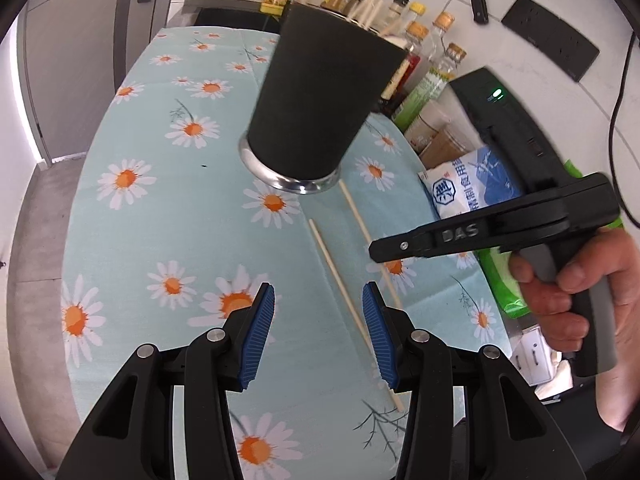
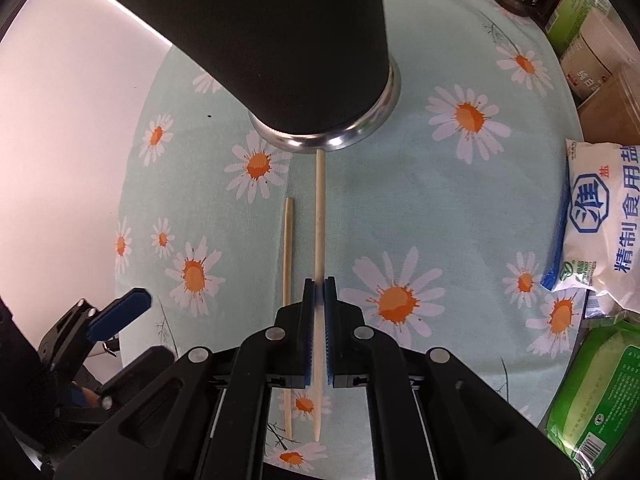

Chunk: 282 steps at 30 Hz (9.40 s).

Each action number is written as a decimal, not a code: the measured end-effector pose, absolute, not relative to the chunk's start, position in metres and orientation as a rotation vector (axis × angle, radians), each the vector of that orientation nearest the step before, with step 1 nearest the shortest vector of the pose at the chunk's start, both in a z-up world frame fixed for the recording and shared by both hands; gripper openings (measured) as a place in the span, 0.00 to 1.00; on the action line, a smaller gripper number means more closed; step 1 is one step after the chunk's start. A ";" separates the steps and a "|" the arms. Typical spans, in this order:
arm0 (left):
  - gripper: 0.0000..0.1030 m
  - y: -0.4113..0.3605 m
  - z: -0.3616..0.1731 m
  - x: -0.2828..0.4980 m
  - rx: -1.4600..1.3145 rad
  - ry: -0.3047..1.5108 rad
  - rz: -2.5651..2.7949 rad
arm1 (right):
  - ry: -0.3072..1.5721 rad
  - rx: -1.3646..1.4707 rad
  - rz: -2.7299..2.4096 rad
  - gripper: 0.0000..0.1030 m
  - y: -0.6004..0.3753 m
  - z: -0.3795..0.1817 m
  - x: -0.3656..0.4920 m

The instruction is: Organize utensils

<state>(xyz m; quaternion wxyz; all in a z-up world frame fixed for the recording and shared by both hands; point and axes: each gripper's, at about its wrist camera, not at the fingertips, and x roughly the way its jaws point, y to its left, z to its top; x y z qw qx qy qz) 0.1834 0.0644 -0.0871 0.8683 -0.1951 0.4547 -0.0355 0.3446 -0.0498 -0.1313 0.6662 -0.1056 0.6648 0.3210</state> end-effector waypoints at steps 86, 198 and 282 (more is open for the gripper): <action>0.04 0.107 0.021 0.223 -0.437 0.755 -0.103 | 1.016 0.025 0.983 0.05 -0.048 0.027 0.310; 0.93 0.006 0.001 0.092 -0.257 0.605 0.064 | 0.648 -0.070 0.820 0.95 -0.207 0.005 0.210; 0.93 -0.013 -0.025 0.096 -0.226 0.687 0.027 | 0.731 -0.072 0.836 0.95 -0.199 -0.027 0.207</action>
